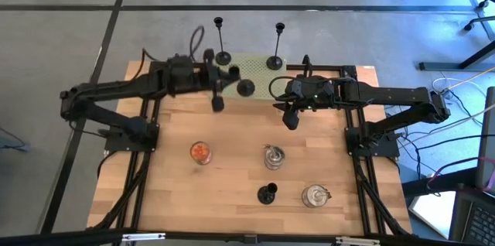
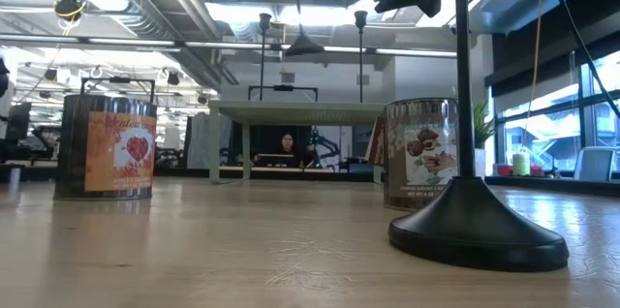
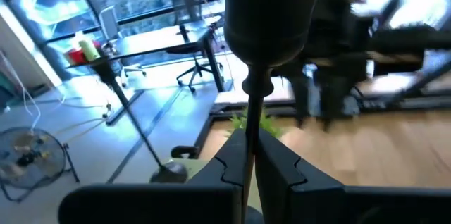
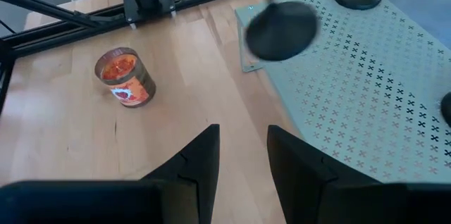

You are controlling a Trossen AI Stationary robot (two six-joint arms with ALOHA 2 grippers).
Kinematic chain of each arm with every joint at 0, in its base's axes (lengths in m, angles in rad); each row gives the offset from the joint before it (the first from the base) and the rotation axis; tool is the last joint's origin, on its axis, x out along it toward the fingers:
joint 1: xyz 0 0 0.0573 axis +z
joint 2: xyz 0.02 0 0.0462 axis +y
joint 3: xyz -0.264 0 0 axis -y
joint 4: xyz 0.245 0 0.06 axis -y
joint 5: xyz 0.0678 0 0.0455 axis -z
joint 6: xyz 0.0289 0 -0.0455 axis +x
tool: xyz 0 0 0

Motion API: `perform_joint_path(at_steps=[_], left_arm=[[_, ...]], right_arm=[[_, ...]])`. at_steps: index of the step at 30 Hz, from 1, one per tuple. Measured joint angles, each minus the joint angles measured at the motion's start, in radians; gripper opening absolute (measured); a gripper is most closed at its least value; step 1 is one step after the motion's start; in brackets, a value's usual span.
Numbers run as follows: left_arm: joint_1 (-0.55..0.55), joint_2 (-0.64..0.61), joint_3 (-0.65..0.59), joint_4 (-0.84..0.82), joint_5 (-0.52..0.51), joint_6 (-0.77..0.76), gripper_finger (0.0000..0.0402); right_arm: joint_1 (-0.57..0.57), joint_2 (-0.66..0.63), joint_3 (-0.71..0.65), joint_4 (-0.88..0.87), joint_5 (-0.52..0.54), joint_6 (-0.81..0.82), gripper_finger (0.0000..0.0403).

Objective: Pick & Place candle stick holders
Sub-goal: Put the left candle holder on the shelf aligned with the other candle holders

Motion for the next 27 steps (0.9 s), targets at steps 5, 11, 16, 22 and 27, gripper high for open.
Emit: perform_joint_path(at_steps=[5, 11, 16, 22, 27], left_arm=[[0.146, 0.043, 0.002, 0.078, 0.066, -0.063, 0.0009], [0.246, 0.149, 0.002, 0.148, 0.056, -0.094, 0.0011], [0.282, 0.205, 0.002, 0.225, -0.009, -0.091, 0.0012], [0.328, 0.245, 0.002, 0.241, -0.022, -0.108, 0.0013], [0.353, 0.265, 0.001, 0.241, -0.021, -0.114, 0.0014]], right_arm=[[0.000, 0.000, 0.000, 0.000, 0.000, -0.001, 0.0124], [0.000, 0.000, 0.000, 0.000, 0.000, -0.003, 0.0124], [0.000, 0.000, 0.000, -0.001, 0.000, -0.003, 0.0124], [0.000, 0.000, 0.000, -0.001, 0.000, -0.003, 0.0124], [0.000, 0.000, 0.000, -0.001, 0.000, -0.003, 0.0124]])
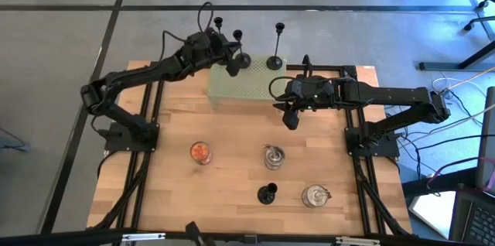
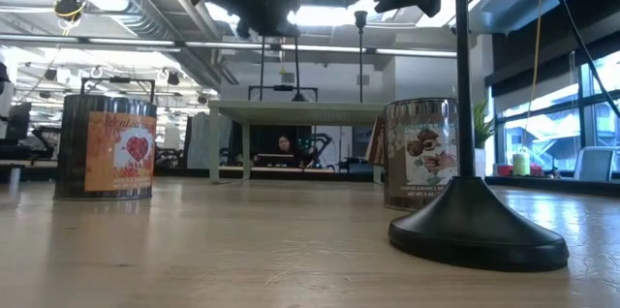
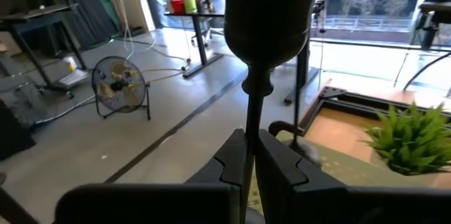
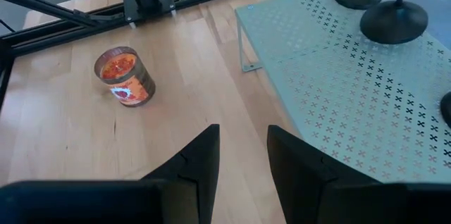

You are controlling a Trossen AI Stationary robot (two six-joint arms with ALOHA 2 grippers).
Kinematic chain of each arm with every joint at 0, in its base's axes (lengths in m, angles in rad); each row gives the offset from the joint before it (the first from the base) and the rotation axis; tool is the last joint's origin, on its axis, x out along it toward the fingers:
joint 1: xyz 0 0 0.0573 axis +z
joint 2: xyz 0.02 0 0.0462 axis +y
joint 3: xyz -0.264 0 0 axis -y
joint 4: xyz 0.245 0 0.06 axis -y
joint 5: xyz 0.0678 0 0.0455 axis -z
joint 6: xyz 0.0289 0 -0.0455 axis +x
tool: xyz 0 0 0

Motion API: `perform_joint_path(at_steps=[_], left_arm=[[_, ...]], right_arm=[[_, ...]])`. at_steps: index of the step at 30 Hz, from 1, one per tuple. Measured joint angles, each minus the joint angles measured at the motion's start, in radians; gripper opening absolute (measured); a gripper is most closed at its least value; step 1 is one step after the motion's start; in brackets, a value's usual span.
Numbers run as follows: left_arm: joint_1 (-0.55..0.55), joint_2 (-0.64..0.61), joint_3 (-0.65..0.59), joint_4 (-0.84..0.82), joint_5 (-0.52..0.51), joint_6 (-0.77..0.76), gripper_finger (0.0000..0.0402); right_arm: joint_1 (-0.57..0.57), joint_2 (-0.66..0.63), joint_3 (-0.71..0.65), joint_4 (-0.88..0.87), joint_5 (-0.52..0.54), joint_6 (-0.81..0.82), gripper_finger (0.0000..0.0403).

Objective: Pick & Place candle stick holders
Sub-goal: Put the left candle holder on the shelf aligned with the other candle holders

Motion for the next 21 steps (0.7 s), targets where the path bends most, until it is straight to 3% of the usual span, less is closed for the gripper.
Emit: perform_joint_path(at_steps=[21], left_arm=[[0.037, 0.028, 0.000, 0.000, 0.002, -0.002, 0.0035]], right_arm=[[0.000, 0.000, 0.000, 0.000, 0.000, 0.000, 0.0124]])
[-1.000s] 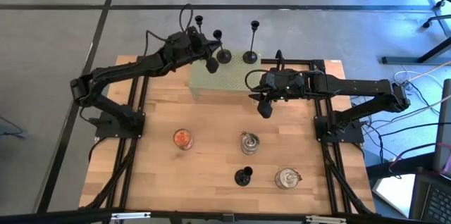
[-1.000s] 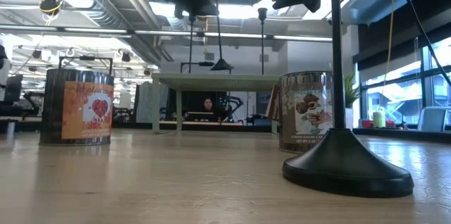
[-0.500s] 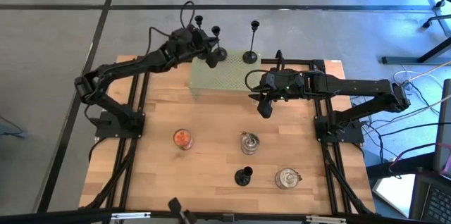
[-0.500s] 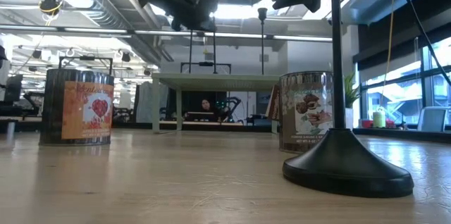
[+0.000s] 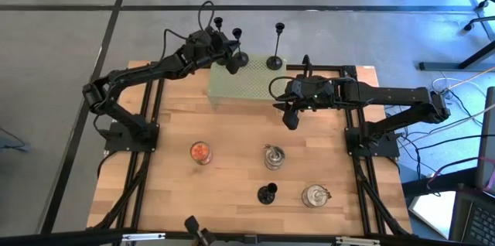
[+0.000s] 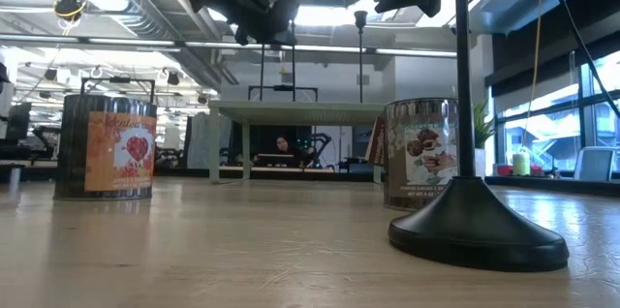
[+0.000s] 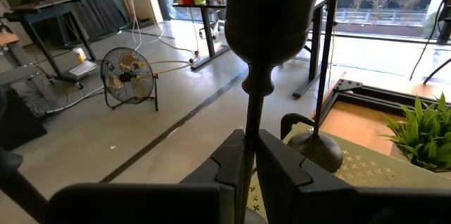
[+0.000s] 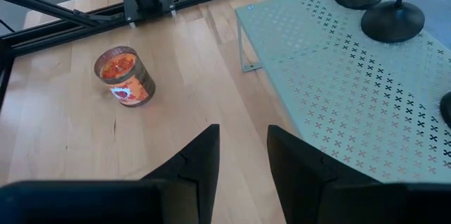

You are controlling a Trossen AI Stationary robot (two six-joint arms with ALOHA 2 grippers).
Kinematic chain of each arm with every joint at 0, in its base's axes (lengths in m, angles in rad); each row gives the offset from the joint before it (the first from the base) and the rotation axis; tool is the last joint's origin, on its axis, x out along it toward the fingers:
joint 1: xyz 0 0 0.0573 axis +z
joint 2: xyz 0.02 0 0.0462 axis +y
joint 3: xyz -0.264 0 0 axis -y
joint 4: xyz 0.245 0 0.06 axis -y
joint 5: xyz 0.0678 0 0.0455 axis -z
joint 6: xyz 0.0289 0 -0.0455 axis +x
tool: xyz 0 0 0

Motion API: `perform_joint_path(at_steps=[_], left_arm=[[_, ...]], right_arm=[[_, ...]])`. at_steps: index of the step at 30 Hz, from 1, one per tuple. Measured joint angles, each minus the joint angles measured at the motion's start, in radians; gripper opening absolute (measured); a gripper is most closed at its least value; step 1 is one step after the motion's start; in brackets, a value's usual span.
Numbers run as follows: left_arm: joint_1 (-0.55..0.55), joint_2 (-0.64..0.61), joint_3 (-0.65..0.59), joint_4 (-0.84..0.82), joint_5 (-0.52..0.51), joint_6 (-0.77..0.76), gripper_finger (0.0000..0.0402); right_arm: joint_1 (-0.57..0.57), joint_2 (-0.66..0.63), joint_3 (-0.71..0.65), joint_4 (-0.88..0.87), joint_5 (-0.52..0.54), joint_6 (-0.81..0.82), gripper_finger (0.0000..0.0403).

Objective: Pick & Place candle stick holders
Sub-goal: Put the left candle holder on the shelf aligned with the other candle holders, then put the candle holder on the shelf aligned with the other candle holders

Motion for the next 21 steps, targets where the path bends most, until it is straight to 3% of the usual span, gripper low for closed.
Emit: perform_joint_path(at_steps=[21], left_arm=[[0.000, 0.001, 0.000, -0.002, 0.000, 0.002, 0.0065]], right_arm=[[0.000, 0.000, 0.000, 0.000, 0.000, 0.000, 0.0124]])
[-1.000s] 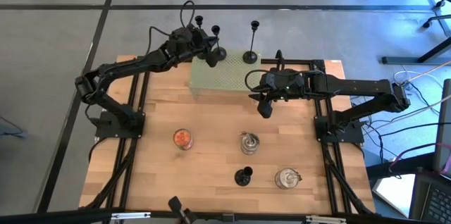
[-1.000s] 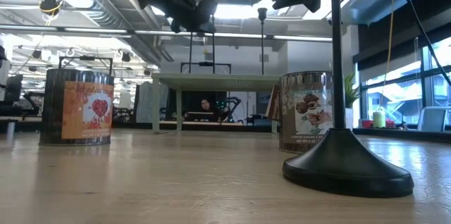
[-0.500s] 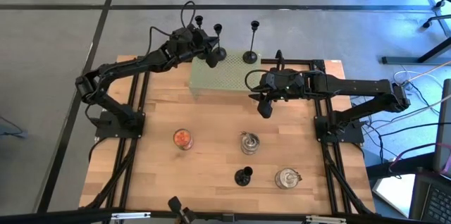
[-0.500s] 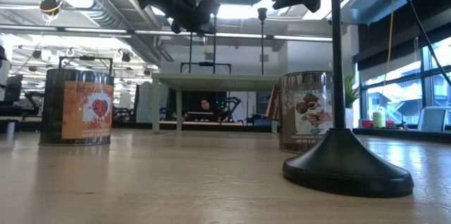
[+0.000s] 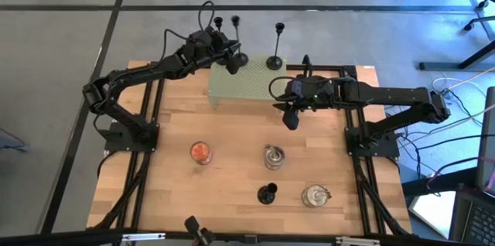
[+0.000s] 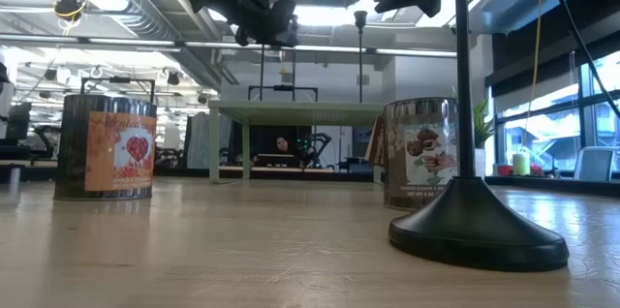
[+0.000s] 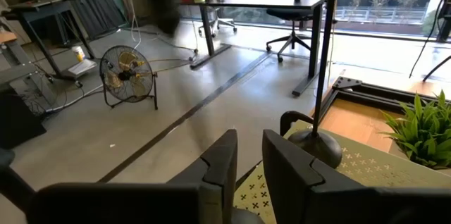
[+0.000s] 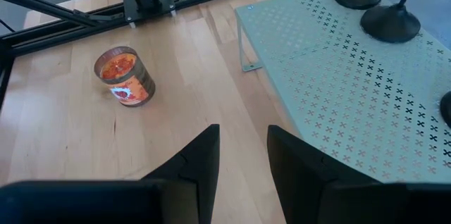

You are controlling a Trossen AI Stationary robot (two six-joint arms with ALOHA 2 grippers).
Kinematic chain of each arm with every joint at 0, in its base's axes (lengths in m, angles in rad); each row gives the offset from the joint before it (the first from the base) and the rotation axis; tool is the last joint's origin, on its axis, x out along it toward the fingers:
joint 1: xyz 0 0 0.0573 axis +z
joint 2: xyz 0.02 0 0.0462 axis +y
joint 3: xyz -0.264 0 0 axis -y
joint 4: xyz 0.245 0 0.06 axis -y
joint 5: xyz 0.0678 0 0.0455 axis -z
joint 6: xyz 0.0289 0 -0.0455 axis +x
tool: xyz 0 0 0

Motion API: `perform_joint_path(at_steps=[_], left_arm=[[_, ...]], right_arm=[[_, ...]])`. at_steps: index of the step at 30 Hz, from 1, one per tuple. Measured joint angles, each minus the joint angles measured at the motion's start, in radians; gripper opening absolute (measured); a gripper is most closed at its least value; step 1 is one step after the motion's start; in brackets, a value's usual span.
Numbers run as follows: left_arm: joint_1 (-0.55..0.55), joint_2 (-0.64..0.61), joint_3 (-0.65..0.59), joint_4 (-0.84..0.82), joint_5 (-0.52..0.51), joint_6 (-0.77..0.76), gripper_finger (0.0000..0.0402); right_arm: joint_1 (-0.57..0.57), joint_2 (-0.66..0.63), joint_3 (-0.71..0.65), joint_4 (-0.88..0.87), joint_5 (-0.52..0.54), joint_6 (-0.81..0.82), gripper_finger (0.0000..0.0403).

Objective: Pick & Place candle stick holders
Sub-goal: Put the candle holder on the shelf aligned with the other candle holders

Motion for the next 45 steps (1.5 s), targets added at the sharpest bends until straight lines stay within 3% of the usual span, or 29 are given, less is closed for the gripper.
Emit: perform_joint_path(at_steps=[4, 8, 11, 15, 22, 29, 33, 36, 45], left_arm=[[-0.001, 0.000, 0.000, 0.000, 0.005, 0.000, 0.0065], [-0.005, -0.008, -0.001, -0.015, 0.104, 0.000, 0.0064], [-0.017, -0.040, -0.002, -0.053, 0.199, 0.000, 0.0059], [-0.039, -0.112, -0.002, -0.176, 0.250, 0.018, 0.0049], [-0.099, -0.245, -0.002, -0.404, 0.261, 0.087, 0.0026], [-0.163, -0.331, -0.002, -0.477, 0.261, 0.097, 0.0009], [-0.187, -0.357, -0.002, -0.489, 0.261, 0.097, 0.0003], [-0.198, -0.368, -0.001, -0.496, 0.260, 0.097, 0.0002], [-0.207, -0.370, -0.001, -0.494, 0.259, 0.050, 0.0002]], right_arm=[[0.000, 0.000, 0.000, 0.000, 0.000, 0.000, 0.0124], [0.000, 0.000, 0.000, 0.000, -0.016, 0.012, 0.0124], [0.001, 0.000, 0.000, -0.009, -0.092, 0.019, 0.0124], [0.027, 0.000, 0.000, -0.014, -0.218, 0.028, 0.0124], [0.170, 0.000, -0.038, -0.015, -0.262, 0.018, 0.0124], [0.363, 0.008, -0.137, 0.020, -0.262, 0.107, 0.0124], [0.472, 0.025, -0.229, 0.130, -0.247, 0.243, 0.0124], [0.545, 0.055, -0.305, 0.270, -0.172, 0.289, 0.0124], [0.646, 0.235, -0.405, 0.692, -0.061, 0.192, 0.0124]])
